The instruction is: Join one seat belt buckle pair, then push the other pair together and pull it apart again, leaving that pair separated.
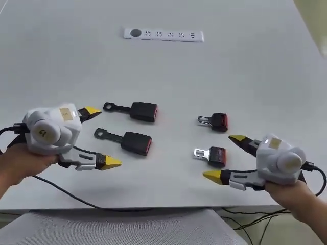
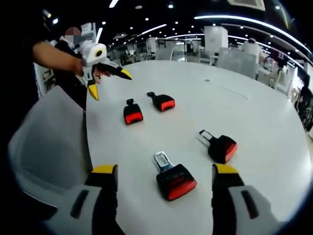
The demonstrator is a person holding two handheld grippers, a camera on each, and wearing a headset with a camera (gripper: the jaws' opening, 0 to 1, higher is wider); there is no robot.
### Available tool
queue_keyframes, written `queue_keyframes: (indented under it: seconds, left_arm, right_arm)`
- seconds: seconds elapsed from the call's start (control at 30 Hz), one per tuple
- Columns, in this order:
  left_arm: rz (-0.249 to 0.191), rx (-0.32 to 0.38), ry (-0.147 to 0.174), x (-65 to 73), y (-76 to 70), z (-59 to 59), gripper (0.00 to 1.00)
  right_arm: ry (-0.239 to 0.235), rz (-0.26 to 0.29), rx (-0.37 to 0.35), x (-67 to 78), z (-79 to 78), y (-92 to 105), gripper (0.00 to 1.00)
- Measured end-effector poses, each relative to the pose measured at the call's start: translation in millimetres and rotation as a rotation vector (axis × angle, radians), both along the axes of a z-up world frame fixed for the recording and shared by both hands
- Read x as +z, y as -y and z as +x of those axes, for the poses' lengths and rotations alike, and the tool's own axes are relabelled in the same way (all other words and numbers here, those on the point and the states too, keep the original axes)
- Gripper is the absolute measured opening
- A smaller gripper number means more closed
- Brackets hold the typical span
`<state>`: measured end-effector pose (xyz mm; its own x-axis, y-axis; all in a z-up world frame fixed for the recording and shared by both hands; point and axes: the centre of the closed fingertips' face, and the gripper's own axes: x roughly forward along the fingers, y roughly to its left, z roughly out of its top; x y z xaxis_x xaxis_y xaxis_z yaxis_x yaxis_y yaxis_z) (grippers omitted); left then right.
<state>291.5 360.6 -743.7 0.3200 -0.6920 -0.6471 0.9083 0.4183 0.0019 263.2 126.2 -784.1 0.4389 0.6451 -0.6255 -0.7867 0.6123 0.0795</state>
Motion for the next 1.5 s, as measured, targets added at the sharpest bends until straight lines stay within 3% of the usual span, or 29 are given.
queue_keyframes:
  seconds: [0.23,1.0,1.2,1.3,1.4,1.5]
  left_arm:
    - [0.058,-0.086,-0.021,-17.0,5.7,0.1,0.85]
    - [0.169,-0.313,-0.054,-61.2,37.9,17.1,0.74]
    - [0.182,-0.331,-0.057,-69.8,41.2,24.6,0.64]
    - [0.19,-0.373,-0.063,-73.4,43.2,21.7,0.57]
    - [0.228,-0.431,-0.085,-83.2,40.3,15.2,0.55]
    - [0.206,-0.423,-0.066,-80.7,42.0,19.9,0.51]
  right_arm:
    - [-0.035,-0.022,0.045,-11.2,0.3,3.2,0.78]
    - [-0.135,-0.063,0.165,-25.6,2.9,7.9,0.66]
    - [-0.162,-0.083,0.211,-32.6,4.2,9.8,0.61]
    - [-0.171,-0.093,0.234,-35.9,3.9,11.2,0.57]
    - [-0.174,-0.097,0.252,-36.3,3.2,12.3,0.54]
    - [-0.171,-0.091,0.277,-35.3,2.5,12.8,0.5]
